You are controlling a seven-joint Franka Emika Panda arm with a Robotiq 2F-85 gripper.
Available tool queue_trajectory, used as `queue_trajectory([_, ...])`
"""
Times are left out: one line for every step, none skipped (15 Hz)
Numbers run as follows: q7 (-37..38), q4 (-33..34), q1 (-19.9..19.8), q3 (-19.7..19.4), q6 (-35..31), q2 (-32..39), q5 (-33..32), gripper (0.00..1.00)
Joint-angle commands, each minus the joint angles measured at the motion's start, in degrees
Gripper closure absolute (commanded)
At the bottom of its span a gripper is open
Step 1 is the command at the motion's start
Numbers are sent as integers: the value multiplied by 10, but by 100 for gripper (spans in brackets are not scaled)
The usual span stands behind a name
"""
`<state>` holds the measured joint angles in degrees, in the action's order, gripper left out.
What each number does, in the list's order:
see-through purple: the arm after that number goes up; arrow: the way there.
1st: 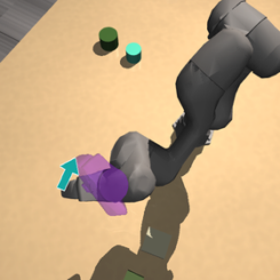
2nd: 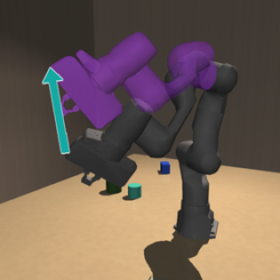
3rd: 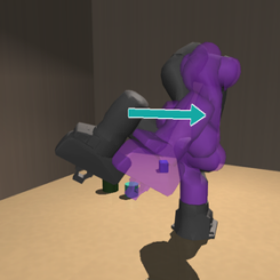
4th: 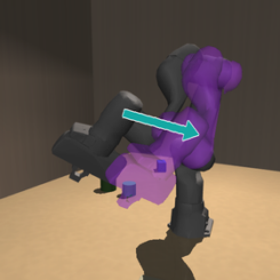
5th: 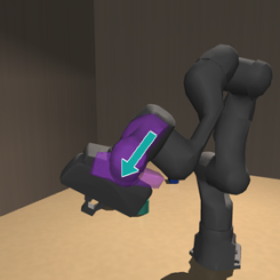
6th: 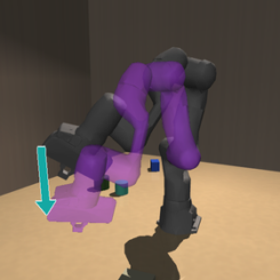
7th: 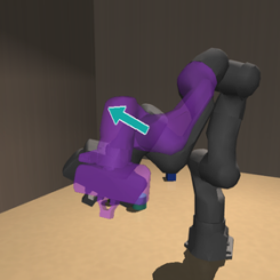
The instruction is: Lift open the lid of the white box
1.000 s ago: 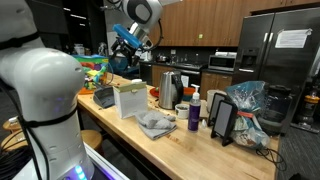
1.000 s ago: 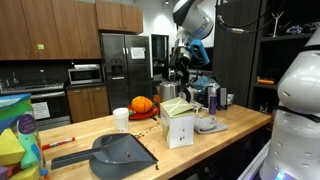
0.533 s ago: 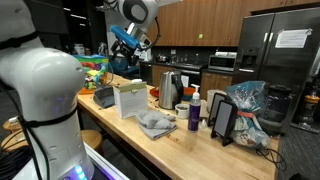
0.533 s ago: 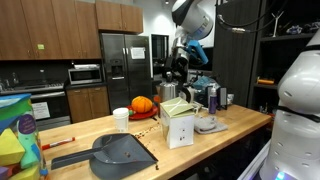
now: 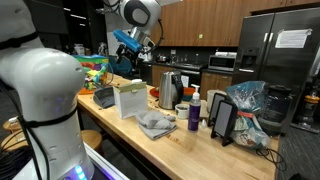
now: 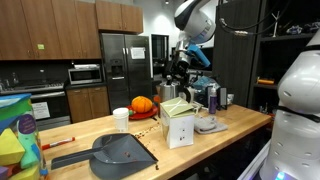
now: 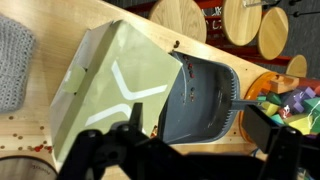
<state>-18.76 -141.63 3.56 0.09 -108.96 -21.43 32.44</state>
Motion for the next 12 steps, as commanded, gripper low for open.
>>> queue_trajectory([20,-17,-5,-10,-19,-17,-8,0])
queue_trajectory([22,-19,-7,-12,-21,-17,-9,0])
queue_trajectory([25,-20,-9,-16,-18,-17,-13,0])
queue_trajectory([28,-22,-11,-18,-17,-17,-15,0])
queue_trajectory([29,-24,-14,-21,-17,-19,-18,0])
queue_trajectory([30,-26,-16,-23,-18,-20,-20,0])
queue_trajectory([31,-28,-19,-26,-18,-20,-22,0])
queue_trajectory([30,-30,-21,-29,-17,-20,-23,0])
queue_trajectory([30,-31,-23,-31,-17,-20,-24,0])
queue_trajectory([29,-32,-25,-33,-17,-19,-26,0])
queue_trajectory([29,-34,-27,-35,-18,-18,-28,0])
queue_trajectory([30,-35,-28,-37,-20,-17,-29,0])
